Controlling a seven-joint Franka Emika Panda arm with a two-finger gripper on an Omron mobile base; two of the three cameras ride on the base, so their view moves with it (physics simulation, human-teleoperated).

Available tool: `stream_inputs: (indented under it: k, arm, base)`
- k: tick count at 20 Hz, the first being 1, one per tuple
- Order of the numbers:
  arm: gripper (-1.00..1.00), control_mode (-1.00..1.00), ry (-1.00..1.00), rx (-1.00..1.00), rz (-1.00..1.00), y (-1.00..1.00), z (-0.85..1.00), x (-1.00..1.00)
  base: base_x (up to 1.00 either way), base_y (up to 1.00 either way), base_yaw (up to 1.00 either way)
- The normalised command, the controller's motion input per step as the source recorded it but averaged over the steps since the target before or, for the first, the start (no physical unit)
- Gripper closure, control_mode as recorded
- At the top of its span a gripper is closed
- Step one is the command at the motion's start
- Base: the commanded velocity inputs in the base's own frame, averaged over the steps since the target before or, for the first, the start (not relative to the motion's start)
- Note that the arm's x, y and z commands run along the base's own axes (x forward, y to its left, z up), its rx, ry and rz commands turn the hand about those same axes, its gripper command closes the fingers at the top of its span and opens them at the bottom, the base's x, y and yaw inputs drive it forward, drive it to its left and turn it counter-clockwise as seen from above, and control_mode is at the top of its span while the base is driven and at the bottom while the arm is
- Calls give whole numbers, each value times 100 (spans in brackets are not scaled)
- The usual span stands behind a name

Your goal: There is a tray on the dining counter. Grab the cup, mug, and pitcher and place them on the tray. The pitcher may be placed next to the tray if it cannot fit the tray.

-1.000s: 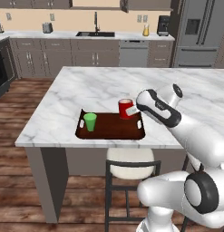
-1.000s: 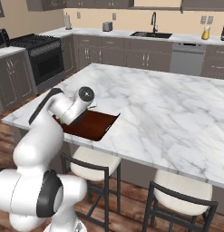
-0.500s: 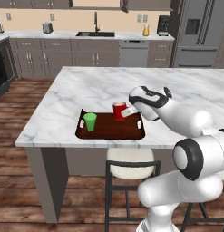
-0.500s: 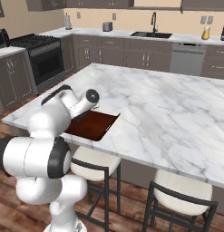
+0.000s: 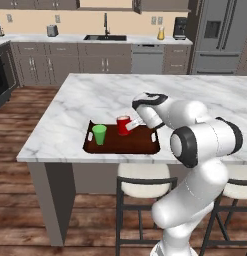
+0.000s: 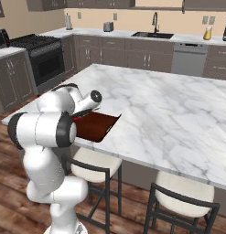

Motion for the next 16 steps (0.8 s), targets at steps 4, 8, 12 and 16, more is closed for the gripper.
stream_inputs:
  k: [4, 8, 12, 16]
  arm:
    - [100, -100, 8, 0, 5, 36, -31, 42]
    - [100, -100, 3, 0, 4, 26, -30, 40]
    - [100, -100, 0, 0, 2, 4, -32, 41]
    - [100, -100, 0, 0, 2, 0, -31, 36]
  base:
    - [0, 0, 0]
    - [0, 0, 0]
    - [0, 0, 0]
    - [0, 0, 0]
